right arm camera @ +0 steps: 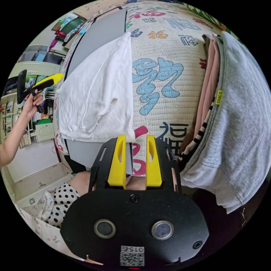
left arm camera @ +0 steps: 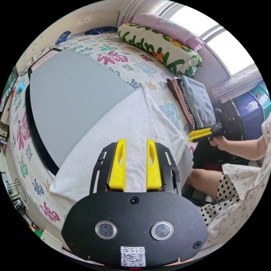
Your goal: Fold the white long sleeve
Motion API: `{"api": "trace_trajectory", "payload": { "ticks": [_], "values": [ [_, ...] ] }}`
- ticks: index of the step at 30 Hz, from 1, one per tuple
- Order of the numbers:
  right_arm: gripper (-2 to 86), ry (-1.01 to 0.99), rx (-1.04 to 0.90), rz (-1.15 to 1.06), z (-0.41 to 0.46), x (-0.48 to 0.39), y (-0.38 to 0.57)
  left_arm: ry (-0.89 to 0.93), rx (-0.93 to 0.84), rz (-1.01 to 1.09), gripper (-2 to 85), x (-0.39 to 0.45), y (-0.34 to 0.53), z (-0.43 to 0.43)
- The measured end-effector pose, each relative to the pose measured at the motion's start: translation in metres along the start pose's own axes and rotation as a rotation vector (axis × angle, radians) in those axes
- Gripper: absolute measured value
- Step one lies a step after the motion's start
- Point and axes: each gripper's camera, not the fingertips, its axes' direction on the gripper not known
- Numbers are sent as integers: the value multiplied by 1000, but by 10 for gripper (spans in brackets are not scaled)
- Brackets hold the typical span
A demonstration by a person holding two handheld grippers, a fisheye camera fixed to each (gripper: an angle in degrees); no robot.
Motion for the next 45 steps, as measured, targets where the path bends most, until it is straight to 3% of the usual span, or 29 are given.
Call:
{"api": "trace_trajectory", "payload": {
  "ticks": [4, 8, 14, 17, 21, 27, 29, 35, 40, 45],
  "values": [
    [70, -111, -23, -30, 13, 17, 3, 65, 8, 58, 158, 20, -121, 22],
    [36, -200, -7, -24, 12, 37, 13, 9, -153, 76, 146, 37, -223, 70],
    [8, -257, 23, -1, -4, 62, 37, -151, -337, 19, 65, 40, -294, 117],
    [4, -307, 50, 31, -23, 74, 50, -244, -410, 110, 52, 59, -307, 124],
    [2, -302, 117, 63, -61, 91, 74, -300, -377, 219, 47, 83, -316, 115],
    [2, -151, 276, -41, -156, 113, 132, -81, -95, 233, 46, 97, -333, 65],
    [2, -102, 293, -116, -192, 107, 155, 56, 57, 254, 47, 95, -324, 32],
    [3, -50, 229, -398, -229, 25, 182, 213, 316, 214, 45, 33, -234, -52],
    [3, -179, 146, -542, -184, -55, 179, 181, 351, 92, 44, -58, -110, -73],
    [3, -172, -14, -693, -108, -131, 166, 74, 278, -52, 43, -143, 12, -25]
  ]
}}
